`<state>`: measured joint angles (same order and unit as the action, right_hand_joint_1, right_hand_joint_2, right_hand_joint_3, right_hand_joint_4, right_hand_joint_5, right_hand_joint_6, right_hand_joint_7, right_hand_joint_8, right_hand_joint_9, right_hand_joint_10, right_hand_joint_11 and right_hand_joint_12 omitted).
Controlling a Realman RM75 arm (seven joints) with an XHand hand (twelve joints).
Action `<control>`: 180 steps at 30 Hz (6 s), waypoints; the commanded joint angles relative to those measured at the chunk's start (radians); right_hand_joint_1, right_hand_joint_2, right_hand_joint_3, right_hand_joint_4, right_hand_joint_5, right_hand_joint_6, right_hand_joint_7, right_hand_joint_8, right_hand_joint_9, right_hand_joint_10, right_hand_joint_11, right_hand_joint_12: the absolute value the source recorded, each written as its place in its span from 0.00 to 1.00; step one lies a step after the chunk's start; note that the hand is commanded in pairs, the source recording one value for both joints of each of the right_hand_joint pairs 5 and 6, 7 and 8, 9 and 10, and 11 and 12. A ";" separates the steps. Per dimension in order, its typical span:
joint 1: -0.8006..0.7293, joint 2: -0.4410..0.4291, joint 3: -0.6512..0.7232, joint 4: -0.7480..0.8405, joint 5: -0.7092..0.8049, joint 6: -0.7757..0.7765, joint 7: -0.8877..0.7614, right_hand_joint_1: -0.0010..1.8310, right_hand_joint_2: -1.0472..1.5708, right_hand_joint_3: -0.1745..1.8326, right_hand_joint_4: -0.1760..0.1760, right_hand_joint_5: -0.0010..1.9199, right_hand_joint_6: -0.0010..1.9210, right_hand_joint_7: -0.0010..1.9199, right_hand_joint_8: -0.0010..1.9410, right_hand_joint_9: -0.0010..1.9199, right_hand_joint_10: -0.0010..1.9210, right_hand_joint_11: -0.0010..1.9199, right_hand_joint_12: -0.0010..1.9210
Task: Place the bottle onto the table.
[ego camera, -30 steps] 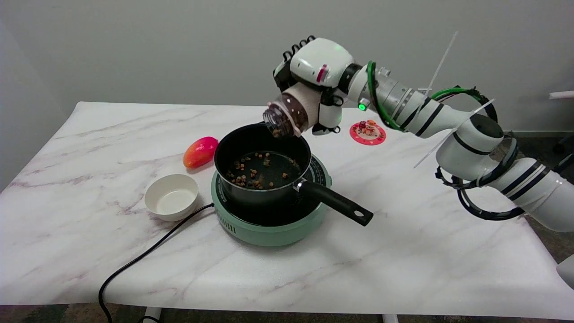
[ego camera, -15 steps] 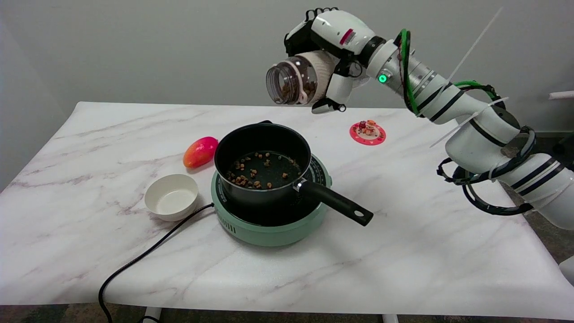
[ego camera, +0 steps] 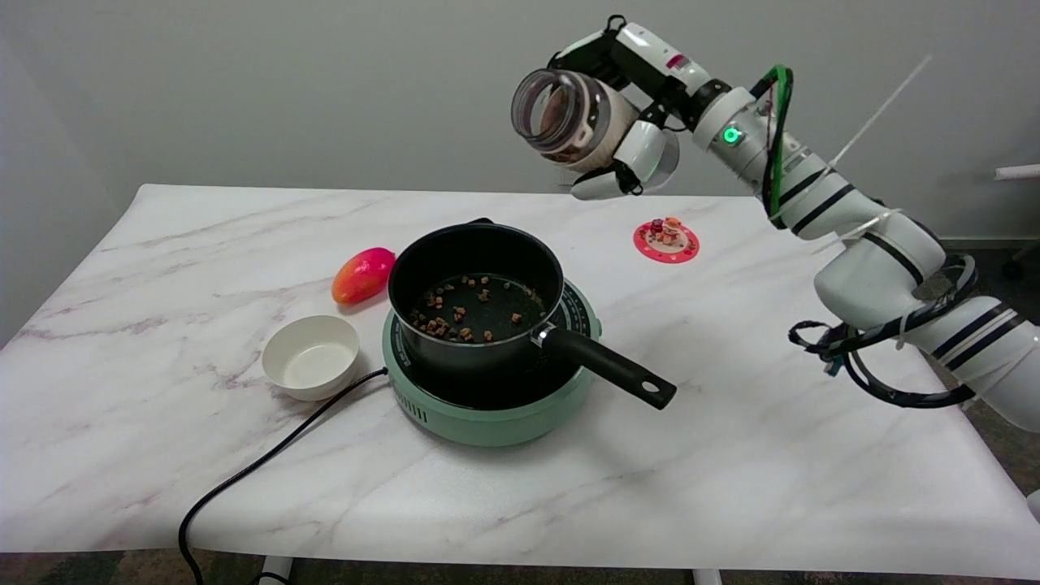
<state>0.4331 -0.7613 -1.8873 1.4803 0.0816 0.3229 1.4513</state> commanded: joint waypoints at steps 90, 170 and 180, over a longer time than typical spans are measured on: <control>-0.017 -0.410 -0.029 -1.132 0.705 0.735 0.008 0.82 0.92 0.47 0.50 1.00 1.00 1.00 0.99 0.80 0.80 0.67 0.67; -0.183 -0.266 -0.040 -1.087 0.731 0.781 0.160 0.73 0.03 0.69 0.50 0.11 0.11 0.32 0.32 0.30 0.30 0.31 0.31; -0.389 0.005 0.003 -1.038 0.717 0.781 0.206 0.78 0.10 0.73 0.50 0.03 0.03 0.22 0.21 0.24 0.24 0.31 0.31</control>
<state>0.2654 -1.0452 -1.9346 0.3919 0.8113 1.1019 1.5957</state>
